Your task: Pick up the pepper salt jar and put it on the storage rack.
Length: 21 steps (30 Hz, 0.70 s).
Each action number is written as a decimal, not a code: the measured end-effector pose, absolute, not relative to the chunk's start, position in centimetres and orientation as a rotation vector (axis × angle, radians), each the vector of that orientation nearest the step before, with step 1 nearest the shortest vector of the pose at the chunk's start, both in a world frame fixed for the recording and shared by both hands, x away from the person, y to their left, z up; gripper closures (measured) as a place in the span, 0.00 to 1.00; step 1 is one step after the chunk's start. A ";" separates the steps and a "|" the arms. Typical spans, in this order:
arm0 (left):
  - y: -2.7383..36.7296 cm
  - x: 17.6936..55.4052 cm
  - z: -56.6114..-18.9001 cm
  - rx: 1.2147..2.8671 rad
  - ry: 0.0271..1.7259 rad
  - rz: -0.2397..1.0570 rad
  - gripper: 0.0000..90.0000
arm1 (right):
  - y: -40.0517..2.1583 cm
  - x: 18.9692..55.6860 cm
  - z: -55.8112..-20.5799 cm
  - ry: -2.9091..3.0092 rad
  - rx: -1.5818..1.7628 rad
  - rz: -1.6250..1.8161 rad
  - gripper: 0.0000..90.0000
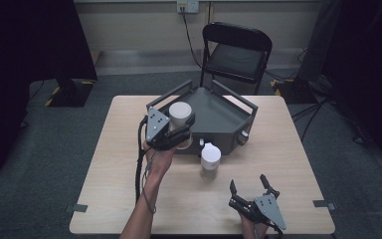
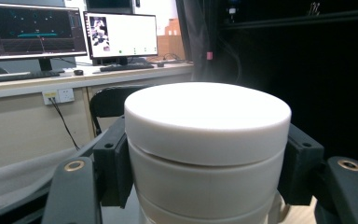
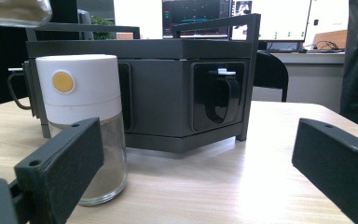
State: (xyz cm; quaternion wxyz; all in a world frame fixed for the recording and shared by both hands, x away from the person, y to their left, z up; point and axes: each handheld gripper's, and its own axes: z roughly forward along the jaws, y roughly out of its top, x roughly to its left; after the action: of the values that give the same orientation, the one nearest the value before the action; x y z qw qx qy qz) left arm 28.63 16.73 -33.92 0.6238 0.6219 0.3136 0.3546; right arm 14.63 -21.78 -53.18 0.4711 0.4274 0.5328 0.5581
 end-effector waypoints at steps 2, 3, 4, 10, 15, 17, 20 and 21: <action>16.3 29.2 -33.4 1.442 0.721 0.820 0.38 | -21.8 14.6 -53.2 1.304 1.047 1.366 0.01; 16.1 29.4 -33.3 1.447 0.724 0.826 0.38 | -21.8 14.6 -53.2 1.304 1.048 1.366 0.01; 15.7 29.9 -33.0 1.451 0.732 0.832 0.38 | -21.8 14.6 -53.2 1.304 1.048 1.366 0.01; 15.4 31.3 -32.4 1.457 0.763 0.825 0.38 | -21.8 14.6 -53.2 1.305 1.047 1.366 0.01; 15.2 32.7 -32.1 1.467 0.801 0.815 0.38 | -21.8 14.6 -53.2 1.305 1.047 1.366 0.01; 15.0 33.2 -32.3 1.467 0.816 0.815 0.38 | -21.8 14.6 -53.2 1.305 1.047 1.366 0.01; 14.6 34.0 -32.6 1.467 0.837 0.823 0.38 | -21.8 14.6 -53.2 1.304 1.047 1.366 0.01; 14.4 34.4 -32.6 1.466 0.847 0.827 0.38 | -21.8 14.6 -53.2 1.305 1.047 1.367 0.01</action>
State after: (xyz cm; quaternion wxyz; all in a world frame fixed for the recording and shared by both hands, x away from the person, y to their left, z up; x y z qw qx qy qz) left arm 34.38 14.38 -32.60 0.5881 0.6291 0.3638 0.3551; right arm 14.61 -21.79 -53.17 0.4712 0.4275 0.5328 0.5579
